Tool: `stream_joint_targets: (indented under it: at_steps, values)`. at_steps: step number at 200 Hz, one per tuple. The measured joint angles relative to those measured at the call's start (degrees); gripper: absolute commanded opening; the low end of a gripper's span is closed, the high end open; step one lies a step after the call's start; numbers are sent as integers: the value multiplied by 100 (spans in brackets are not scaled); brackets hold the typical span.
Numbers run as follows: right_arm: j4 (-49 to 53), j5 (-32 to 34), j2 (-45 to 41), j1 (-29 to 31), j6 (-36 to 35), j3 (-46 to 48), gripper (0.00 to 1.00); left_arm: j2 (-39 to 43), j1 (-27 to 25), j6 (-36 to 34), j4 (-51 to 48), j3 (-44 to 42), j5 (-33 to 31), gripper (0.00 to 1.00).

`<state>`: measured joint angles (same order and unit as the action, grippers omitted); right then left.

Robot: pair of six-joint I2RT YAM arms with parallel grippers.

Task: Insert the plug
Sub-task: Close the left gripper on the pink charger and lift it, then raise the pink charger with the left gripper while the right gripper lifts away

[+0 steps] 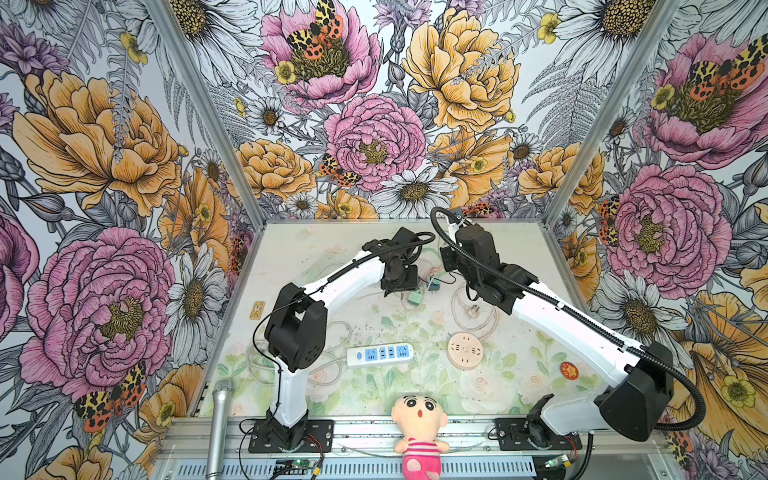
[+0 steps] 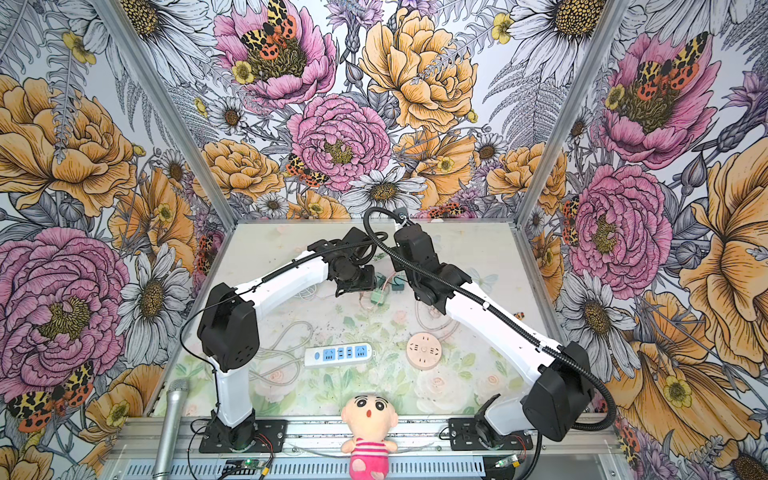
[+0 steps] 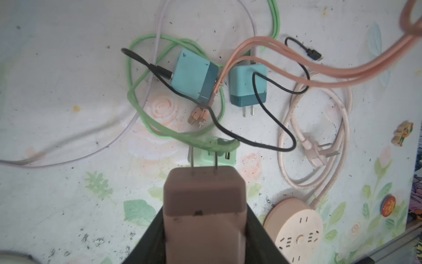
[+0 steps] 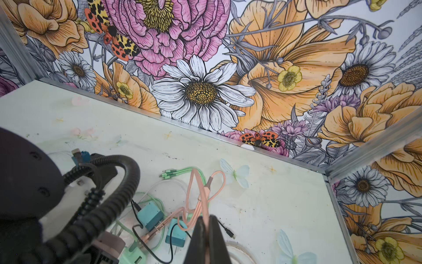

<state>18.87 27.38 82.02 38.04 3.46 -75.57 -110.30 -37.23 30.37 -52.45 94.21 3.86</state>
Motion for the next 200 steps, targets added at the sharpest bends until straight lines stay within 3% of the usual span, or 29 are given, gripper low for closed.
stream_joint_targets:
  at_steps: [46,124,200]
  values:
    - [-11,251,358,190,-190,-553,0,352,332,-149,-15,-776,79,45]
    - [-24,457,616,365,-466,-962,0,424,476,-361,-9,-1211,216,43]
    - [-190,894,1349,782,-1416,-2402,0,1528,1147,-332,175,-1252,216,43]
